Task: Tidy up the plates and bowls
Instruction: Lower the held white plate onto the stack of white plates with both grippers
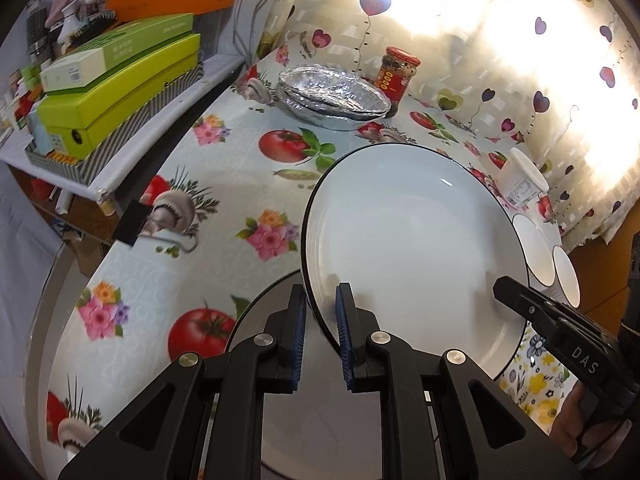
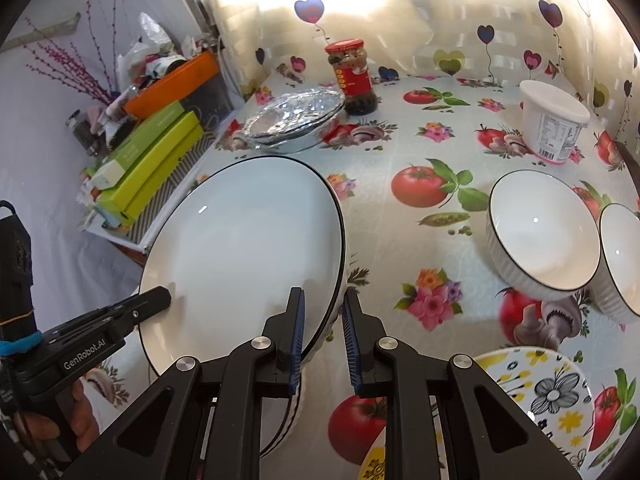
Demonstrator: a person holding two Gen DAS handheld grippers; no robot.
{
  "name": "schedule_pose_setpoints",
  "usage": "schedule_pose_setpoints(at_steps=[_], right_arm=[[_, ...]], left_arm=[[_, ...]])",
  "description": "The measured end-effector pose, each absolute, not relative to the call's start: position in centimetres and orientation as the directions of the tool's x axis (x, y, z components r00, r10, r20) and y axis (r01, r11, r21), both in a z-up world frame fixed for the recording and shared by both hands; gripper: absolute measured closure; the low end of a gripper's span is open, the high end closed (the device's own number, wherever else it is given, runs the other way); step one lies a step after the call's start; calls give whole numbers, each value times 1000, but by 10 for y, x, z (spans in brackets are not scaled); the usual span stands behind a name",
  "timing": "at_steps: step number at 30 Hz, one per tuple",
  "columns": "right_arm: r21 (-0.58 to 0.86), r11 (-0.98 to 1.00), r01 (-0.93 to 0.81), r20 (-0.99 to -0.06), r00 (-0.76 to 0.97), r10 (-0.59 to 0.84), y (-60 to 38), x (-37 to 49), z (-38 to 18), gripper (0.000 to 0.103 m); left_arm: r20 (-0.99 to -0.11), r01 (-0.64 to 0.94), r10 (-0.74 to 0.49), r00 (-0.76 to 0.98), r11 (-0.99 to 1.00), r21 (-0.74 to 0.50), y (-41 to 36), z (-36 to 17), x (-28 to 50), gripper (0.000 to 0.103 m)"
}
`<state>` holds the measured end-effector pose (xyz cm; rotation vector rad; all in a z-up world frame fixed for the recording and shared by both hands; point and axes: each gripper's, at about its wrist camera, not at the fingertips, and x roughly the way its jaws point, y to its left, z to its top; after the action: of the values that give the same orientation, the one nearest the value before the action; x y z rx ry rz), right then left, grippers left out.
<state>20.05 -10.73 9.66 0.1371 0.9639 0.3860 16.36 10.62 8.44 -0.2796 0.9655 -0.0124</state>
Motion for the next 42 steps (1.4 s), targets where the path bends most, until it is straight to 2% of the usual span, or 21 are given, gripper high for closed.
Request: schedule_pose_setpoints(at_steps=[42], right_arm=[[246, 912, -328, -788, 480, 385, -82, 149, 65, 85]], left_arm=[[-835, -206, -111, 539, 944, -259, 125, 48, 94, 87]])
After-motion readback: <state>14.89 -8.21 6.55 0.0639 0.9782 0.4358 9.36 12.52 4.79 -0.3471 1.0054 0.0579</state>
